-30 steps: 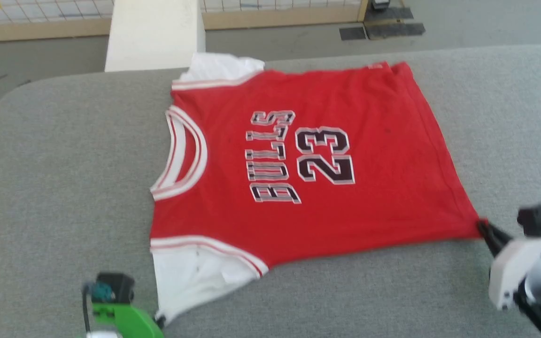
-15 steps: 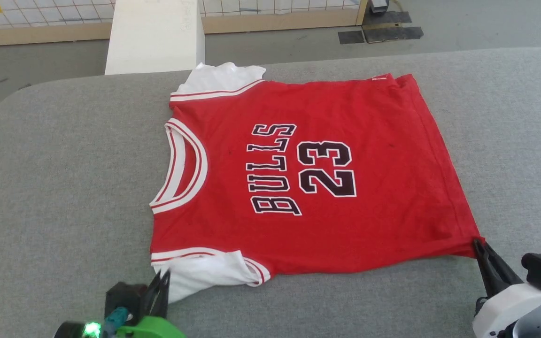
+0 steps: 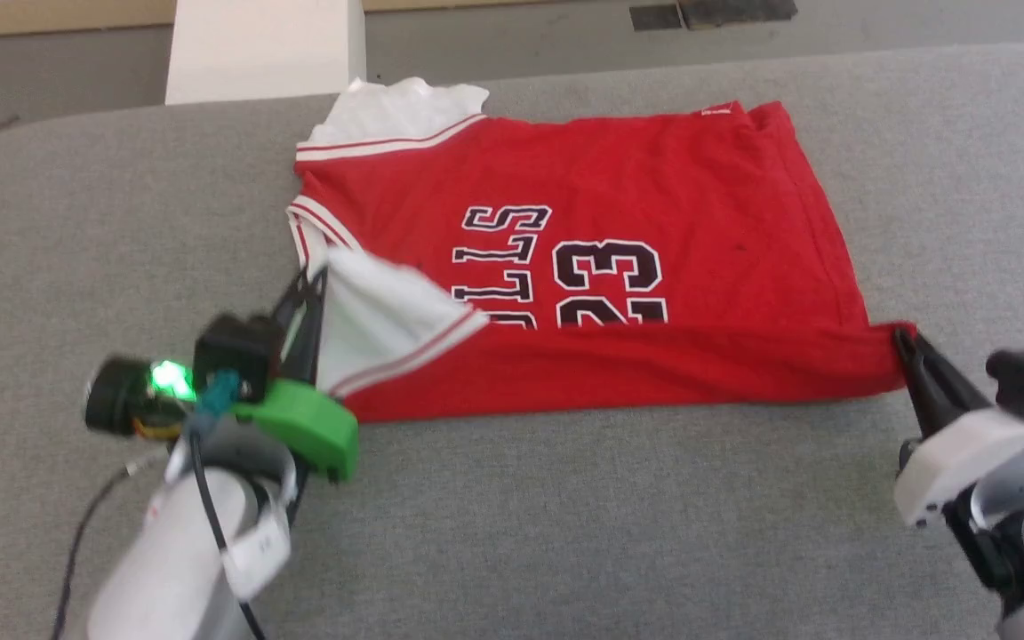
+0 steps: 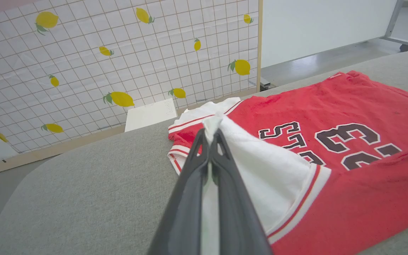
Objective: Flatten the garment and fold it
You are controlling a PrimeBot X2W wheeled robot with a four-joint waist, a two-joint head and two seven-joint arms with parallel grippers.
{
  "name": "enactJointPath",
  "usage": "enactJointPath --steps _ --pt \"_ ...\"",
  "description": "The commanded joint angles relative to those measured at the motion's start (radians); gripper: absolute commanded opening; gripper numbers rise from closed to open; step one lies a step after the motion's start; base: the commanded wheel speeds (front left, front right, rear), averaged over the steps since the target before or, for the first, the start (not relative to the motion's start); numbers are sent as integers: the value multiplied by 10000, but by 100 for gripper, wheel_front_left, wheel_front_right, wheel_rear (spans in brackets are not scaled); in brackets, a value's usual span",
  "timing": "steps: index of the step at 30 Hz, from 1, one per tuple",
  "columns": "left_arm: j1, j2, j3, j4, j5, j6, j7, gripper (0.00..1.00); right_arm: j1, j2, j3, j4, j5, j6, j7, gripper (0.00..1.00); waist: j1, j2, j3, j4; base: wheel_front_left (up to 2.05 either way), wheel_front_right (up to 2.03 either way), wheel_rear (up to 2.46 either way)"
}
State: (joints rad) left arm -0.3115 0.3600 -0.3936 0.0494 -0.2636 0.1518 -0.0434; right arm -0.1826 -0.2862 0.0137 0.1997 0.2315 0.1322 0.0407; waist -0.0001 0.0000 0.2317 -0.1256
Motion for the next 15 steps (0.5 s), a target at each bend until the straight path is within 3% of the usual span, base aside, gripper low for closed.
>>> enactJointPath --steps 1,7,15 --pt "-566 129 51 206 81 -157 137 0 -433 -74 87 161 67 -15 161 0 1 0 345 -76 0 0 0" --pt "-2026 241 42 1248 -174 -747 992 0 -1740 -279 396 1016 297 -15 774 0 1 0 953 -160 0 0 0" --pt "-2968 252 256 2825 -952 -1068 2672 0 -3316 -458 903 2284 1032 -15 2050 0 1 0 1762 -221 0 0 0"
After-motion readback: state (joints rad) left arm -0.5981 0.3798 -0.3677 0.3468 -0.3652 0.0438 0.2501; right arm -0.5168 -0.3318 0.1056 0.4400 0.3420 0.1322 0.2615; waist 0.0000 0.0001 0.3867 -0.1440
